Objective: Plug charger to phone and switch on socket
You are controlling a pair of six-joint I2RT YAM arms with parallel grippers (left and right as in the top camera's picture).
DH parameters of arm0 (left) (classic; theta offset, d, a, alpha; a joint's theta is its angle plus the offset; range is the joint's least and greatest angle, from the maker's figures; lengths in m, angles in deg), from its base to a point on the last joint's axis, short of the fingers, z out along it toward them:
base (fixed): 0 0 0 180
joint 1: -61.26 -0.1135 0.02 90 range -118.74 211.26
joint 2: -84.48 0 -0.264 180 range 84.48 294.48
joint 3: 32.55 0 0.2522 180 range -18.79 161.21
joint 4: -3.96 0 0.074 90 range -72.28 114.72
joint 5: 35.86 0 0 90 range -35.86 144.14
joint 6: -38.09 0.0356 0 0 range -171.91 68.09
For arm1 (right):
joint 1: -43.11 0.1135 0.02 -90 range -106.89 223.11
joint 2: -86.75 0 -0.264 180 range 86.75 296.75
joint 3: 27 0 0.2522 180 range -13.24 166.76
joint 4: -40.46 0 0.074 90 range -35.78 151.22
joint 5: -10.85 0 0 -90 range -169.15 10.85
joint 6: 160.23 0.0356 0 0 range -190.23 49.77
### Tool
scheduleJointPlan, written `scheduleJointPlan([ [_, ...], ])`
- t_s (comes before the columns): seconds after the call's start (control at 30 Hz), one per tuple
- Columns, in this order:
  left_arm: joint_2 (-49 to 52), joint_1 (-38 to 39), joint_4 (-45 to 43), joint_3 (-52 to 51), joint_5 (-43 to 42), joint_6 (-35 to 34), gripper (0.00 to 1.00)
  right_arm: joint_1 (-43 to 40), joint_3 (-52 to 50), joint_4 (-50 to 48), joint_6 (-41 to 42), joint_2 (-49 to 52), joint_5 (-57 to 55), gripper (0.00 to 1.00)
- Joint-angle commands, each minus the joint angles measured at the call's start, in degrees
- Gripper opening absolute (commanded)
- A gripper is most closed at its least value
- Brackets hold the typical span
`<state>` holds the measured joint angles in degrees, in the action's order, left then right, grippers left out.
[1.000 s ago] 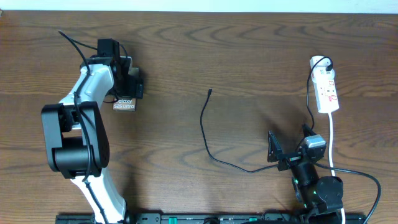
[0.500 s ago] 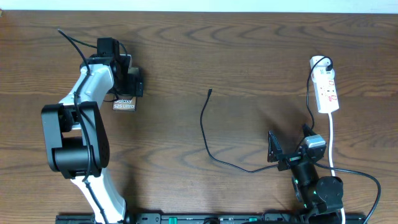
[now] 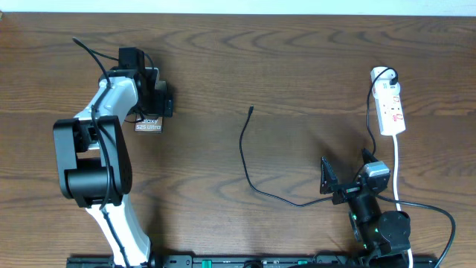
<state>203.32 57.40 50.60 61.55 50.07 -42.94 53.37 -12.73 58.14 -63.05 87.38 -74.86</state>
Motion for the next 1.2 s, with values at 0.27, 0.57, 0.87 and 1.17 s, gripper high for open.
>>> scheduleJointPlan([
  [0.27, 5.6, 0.1, 0.9, 0.5, 5.2, -0.3, 0.9, 0.3, -0.2, 0.1, 0.5, -0.3, 0.3, 0.99],
  [0.57, 5.6, 0.1, 1.8, 0.5, 6.7, -0.3, 0.83, 0.3, -0.2, 0.1, 0.5, -0.3, 0.3, 0.99],
  [0.87, 5.6, 0.1, 2.8, 0.5, 6.7, -0.3, 0.71, 0.3, -0.2, 0.1, 0.5, -0.3, 0.3, 0.99],
  [1.17, 5.6, 0.1, 3.1, 0.5, 6.7, -1.6, 0.63, 0.3, -0.2, 0.1, 0.5, -0.3, 0.3, 0.99],
])
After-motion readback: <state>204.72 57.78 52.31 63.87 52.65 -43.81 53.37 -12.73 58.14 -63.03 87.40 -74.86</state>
